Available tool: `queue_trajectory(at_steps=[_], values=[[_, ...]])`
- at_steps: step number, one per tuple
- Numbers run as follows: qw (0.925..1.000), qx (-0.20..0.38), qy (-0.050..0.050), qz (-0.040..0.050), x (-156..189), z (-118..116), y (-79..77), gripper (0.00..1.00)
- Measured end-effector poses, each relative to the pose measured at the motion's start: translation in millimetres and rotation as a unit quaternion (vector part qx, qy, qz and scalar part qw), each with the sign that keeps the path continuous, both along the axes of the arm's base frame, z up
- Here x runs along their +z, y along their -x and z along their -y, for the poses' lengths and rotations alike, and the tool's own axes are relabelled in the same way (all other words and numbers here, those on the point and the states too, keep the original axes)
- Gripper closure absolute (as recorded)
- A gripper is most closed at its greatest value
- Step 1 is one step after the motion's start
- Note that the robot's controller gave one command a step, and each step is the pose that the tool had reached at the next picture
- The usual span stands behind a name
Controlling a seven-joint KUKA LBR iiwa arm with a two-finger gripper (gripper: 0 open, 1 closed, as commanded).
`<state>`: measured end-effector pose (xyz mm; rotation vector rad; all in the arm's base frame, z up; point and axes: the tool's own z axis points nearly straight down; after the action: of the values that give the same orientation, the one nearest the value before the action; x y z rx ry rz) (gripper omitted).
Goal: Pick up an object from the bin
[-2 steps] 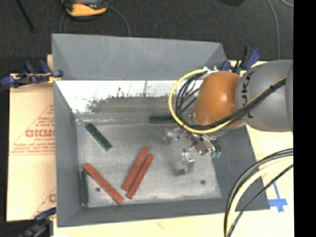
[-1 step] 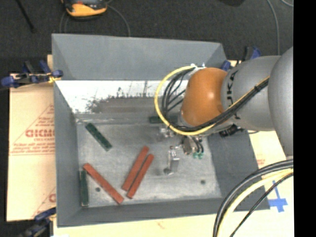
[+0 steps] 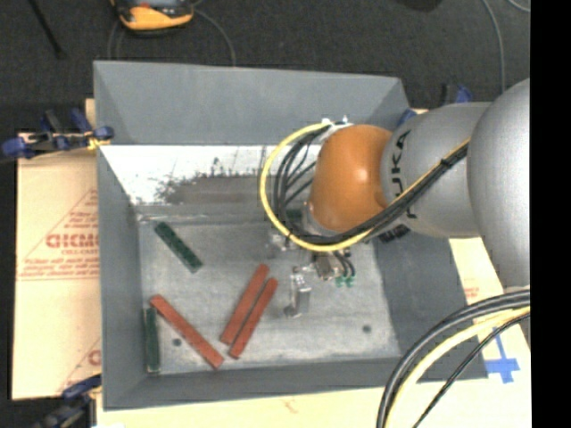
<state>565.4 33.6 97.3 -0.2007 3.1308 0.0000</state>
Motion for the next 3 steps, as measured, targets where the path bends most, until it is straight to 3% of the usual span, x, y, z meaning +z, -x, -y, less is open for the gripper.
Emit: queue_trajectory(at_steps=[1, 2, 3], values=[[0.9933, 0.115, 0.001, -0.0007, -8.7, -16.7, 4.8, 0.0], [0.9733, 0.229, 0.003, 0.0118, -19.3, -53.5, 41.1, 1.0], [0.9733, 0.229, 0.003, 0.0118, -19.3, -53.5, 41.1, 1.0]])
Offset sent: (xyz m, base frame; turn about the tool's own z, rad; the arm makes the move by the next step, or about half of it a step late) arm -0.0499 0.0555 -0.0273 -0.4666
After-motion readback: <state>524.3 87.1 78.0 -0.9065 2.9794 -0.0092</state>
